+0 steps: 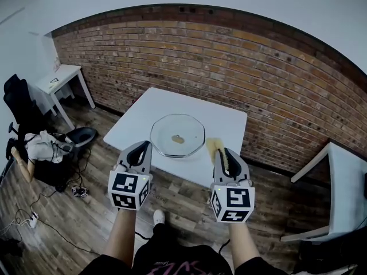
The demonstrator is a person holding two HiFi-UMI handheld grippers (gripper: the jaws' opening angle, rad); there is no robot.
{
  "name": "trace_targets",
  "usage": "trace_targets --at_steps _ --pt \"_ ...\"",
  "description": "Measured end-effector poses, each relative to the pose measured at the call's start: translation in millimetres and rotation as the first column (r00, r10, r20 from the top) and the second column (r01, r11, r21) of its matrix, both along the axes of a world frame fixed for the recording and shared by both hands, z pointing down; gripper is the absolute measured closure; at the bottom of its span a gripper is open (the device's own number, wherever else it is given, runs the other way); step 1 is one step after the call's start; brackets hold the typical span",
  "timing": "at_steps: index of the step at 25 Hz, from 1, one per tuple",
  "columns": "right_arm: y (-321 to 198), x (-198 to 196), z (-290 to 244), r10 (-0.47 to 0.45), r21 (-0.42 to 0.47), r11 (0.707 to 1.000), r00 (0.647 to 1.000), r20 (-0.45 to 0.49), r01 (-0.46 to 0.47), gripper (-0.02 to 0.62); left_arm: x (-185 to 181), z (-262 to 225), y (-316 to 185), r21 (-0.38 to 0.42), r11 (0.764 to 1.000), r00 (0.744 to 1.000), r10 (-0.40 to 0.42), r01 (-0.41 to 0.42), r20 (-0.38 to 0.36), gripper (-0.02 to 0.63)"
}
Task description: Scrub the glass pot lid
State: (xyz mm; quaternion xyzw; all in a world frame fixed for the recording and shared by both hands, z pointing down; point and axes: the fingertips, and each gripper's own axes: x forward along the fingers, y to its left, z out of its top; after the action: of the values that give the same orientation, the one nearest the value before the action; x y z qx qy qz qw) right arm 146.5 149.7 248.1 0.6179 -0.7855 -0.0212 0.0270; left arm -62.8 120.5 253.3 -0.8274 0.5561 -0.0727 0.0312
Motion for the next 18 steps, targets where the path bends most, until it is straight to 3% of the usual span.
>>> trace_targets --at_steps 18 --pt "-169 -46 26 0.118 -0.079 0.990 0.993 -0.009 -0.118 0.538 -54 40 -188 -0.110 0.989 0.996 0.093 -0.094 -0.012 0.595"
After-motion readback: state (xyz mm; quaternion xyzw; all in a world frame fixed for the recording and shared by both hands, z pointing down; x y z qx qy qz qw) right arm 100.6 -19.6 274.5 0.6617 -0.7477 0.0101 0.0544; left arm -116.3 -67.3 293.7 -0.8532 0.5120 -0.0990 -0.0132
